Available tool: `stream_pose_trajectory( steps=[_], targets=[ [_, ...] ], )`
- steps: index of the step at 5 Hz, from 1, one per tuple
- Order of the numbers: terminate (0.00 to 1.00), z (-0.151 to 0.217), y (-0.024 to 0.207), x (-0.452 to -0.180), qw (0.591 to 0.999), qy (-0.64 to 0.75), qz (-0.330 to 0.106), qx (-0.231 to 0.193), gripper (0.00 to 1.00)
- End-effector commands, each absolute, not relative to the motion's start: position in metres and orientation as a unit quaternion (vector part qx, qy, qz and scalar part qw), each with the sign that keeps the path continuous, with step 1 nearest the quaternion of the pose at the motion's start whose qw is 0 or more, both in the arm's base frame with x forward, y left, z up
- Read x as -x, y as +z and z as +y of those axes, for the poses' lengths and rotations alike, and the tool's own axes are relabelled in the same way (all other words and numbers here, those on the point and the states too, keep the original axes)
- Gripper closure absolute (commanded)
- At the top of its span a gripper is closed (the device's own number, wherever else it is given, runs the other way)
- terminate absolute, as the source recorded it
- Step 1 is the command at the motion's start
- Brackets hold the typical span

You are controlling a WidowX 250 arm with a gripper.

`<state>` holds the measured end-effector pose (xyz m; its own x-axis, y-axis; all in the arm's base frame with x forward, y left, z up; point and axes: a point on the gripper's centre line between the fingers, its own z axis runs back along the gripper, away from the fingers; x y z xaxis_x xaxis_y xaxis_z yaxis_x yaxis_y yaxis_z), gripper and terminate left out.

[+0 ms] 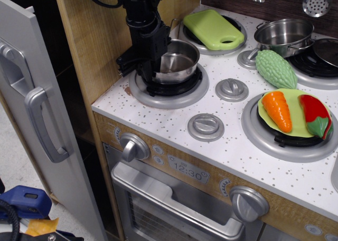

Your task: Pick up pan from stove

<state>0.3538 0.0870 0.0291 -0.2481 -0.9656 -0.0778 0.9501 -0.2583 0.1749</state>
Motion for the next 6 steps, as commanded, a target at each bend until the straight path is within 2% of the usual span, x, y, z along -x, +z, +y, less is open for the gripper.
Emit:
stream_pose_trajectory(
  steps=[1, 3, 5, 6],
  targets=[
    [0.0, 0.091, 0.047, -0.355, 0.599, -0.792, -0.049, -0.108, 1.0],
    [0.0, 0.088, 0.079, -0.344, 0.573, -0.806, -0.06, -0.136, 1.0],
    [0.0, 0.087, 0.101, -0.333, 0.558, -0.812, -0.066, -0.159, 1.0],
    [1.0, 0.087, 0.107, -0.336, 0.558, -0.809, -0.074, -0.17, 1.0]
  ],
)
